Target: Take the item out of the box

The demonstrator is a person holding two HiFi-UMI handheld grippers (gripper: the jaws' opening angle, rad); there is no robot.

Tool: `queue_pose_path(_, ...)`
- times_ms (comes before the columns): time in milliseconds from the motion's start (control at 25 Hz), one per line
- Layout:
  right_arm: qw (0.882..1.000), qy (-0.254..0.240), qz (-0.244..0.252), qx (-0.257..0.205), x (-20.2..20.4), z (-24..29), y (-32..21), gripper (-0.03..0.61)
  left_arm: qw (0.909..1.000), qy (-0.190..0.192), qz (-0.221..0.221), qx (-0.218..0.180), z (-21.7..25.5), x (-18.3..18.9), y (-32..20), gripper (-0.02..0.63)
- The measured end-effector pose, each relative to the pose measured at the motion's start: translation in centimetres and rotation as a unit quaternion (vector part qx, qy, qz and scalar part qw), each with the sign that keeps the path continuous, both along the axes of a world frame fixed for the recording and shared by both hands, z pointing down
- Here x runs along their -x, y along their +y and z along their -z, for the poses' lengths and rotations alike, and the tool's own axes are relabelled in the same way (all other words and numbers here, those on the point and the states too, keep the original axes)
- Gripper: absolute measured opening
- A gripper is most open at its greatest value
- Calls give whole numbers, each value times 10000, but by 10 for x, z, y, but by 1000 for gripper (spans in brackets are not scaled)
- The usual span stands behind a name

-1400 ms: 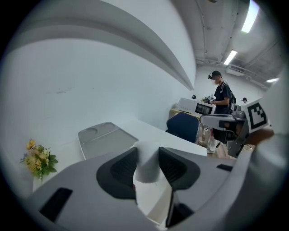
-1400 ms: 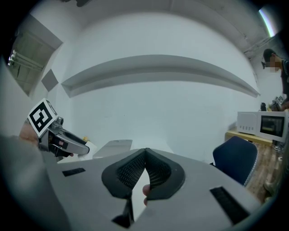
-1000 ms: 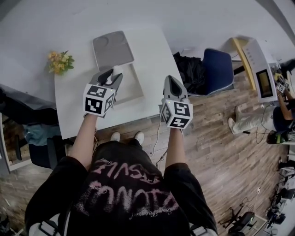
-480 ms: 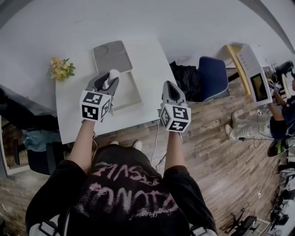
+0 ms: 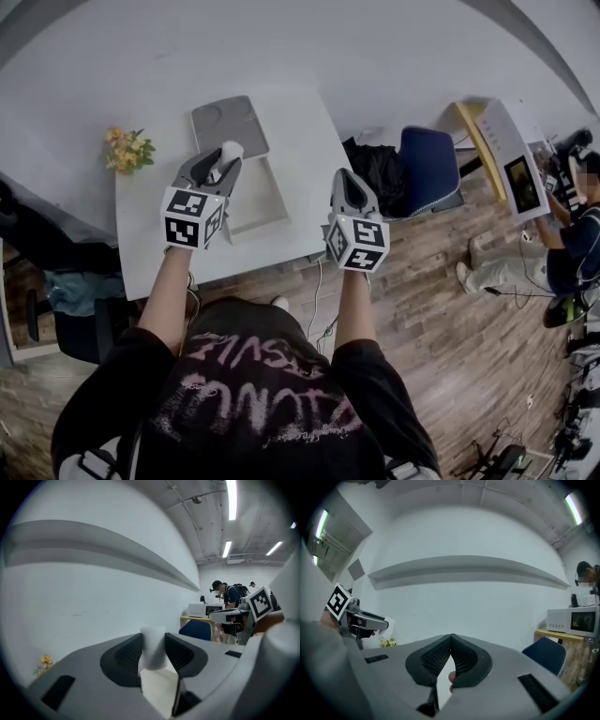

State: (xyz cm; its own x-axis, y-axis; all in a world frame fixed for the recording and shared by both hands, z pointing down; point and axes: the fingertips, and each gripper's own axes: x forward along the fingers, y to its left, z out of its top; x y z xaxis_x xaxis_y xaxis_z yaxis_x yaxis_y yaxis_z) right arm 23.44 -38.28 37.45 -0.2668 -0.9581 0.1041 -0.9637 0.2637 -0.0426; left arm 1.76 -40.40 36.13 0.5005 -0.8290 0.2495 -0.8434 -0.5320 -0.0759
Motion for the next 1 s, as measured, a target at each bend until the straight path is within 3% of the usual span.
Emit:
queue_pose_path(560,9995,9,25,-299,-7,26,-5,8,9993,62,150,-351,27,5,2,156)
queue_pose_path(760,9992,4,64,-388,-8,31,-7,8,9987,328,233,-302,29,8,0,158)
queue_pose_path(1000,9991,52,88,-420,-10,33,-10,7,9985,152,268,-453,32,7,1,158)
